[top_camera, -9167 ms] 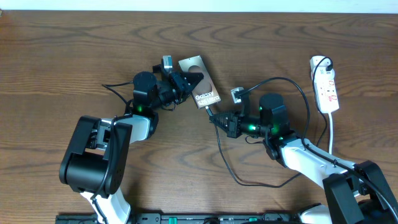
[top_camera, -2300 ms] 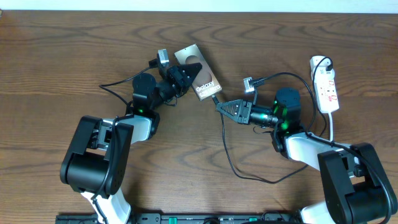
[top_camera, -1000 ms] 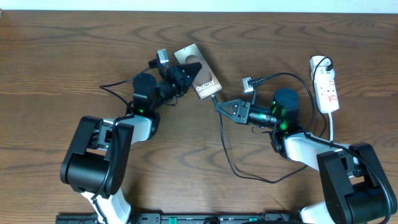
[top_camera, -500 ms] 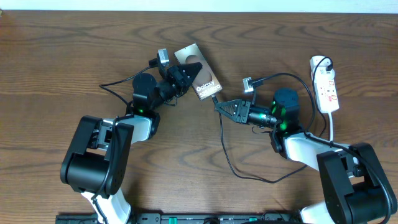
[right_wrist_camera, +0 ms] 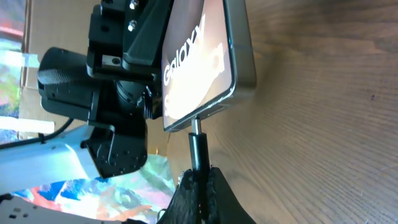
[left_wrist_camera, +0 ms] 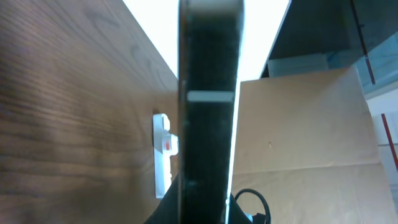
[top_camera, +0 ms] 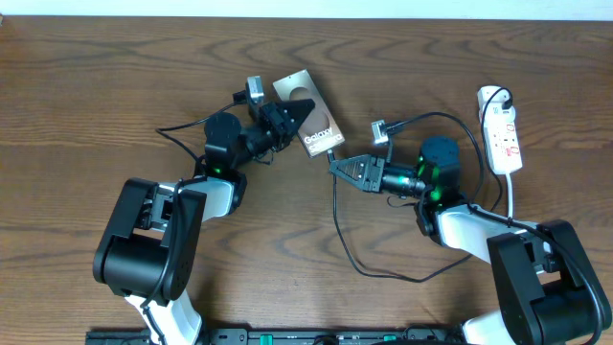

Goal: Plug charger to phone and switch on socket

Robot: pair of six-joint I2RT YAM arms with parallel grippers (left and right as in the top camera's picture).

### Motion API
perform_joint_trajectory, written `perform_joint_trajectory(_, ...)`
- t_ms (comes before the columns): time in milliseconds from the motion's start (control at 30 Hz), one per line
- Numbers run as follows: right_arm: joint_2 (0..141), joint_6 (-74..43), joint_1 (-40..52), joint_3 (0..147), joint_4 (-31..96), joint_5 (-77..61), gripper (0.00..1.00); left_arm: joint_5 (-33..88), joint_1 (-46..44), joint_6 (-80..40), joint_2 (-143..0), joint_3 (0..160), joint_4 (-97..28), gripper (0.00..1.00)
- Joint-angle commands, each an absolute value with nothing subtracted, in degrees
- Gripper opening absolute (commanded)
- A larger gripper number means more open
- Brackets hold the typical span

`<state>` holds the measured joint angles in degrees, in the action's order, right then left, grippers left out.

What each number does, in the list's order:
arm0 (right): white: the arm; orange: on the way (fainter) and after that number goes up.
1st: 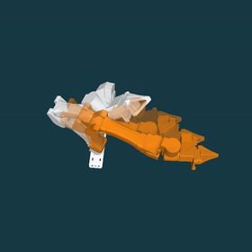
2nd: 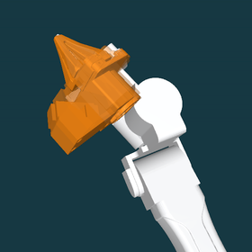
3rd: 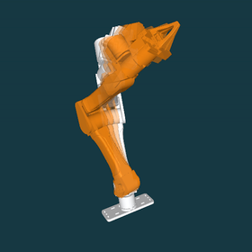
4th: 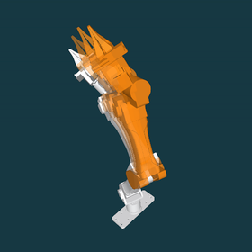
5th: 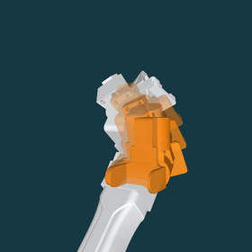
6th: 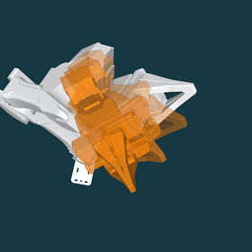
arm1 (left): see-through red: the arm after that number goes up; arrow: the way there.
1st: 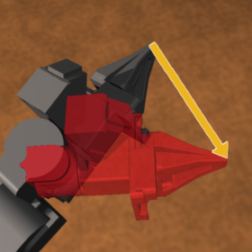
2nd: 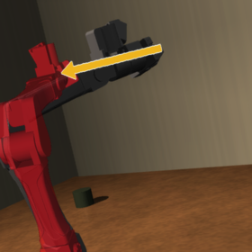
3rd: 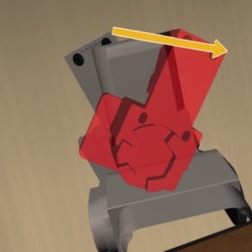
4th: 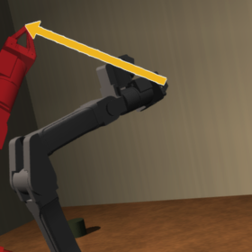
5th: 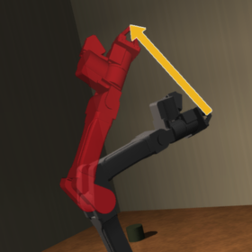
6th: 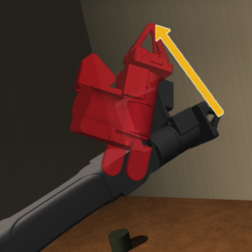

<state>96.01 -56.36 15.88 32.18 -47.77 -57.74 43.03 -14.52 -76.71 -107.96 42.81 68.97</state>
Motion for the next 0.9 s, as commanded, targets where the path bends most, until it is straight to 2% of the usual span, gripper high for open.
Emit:
perform_joint_trajectory(0, 96.0, -54.6, 15.8, 33.1, -48.4, -52.8, 0.01, 54.5, -16.4, -76.9, -107.2, 43.5, 69.7, 0.07)
perform_joint_trajectory(867, 96.0, -50.0, 14.2, 33.1, -45.2, -60.3, 0.01, 67.6, -12.0, -72.5, -107.2, 43.5, 68.7, 0.07)
